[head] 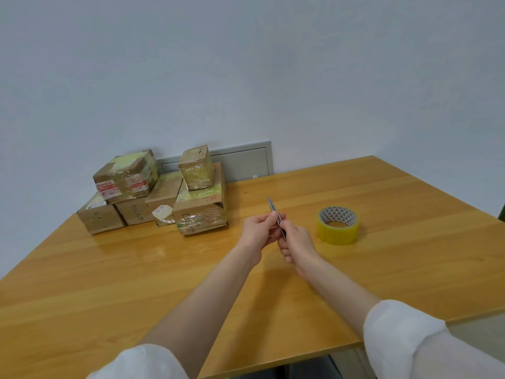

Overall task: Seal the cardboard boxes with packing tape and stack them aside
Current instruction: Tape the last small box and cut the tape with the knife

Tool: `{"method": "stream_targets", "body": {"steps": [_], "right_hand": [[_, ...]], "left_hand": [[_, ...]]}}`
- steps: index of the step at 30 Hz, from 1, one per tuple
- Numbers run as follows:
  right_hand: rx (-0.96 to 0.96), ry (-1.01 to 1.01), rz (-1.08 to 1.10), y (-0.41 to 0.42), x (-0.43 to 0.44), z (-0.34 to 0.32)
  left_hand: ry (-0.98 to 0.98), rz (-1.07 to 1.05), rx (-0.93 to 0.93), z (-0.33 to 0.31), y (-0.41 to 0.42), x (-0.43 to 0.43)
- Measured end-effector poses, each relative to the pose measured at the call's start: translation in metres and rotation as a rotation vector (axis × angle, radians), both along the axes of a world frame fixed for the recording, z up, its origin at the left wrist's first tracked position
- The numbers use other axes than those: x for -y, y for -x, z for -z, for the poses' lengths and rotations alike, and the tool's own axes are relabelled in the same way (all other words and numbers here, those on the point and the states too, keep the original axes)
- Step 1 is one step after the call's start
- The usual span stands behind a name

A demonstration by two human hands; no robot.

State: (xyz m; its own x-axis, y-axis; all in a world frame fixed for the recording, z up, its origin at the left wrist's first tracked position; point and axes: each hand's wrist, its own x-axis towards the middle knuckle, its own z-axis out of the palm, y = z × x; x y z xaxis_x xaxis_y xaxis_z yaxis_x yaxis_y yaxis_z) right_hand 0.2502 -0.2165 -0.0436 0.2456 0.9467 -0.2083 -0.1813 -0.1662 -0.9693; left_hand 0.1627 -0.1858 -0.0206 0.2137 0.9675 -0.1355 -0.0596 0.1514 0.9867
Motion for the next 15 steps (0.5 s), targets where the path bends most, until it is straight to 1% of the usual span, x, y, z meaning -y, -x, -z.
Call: {"method": "stream_targets", "body": {"steps": [10, 13, 14, 15], "right_hand": [[-0.075, -0.021, -0.010, -0.001, -0.004, -0.001], [-0.092, -0.019, -0.011, -0.003, -0.004, -0.003], [-0.049, -0.017, -0.023, -0.005, -0.005, -0.006], [0.069, -0.015, -0.042, -0.008, -0.006, -0.008]], "left_hand": [[0.005, -0.024, 0.023, -0.005, -0.002, -0.005], [-0.007, 0.018, -0.034, -0.006, -0.004, -0.006], [-0.020, 0.026, -0.074, -0.005, -0.004, -0.006], [-0.033, 0.013, -0.103, -0.005, -0.005, -0.007]]}}
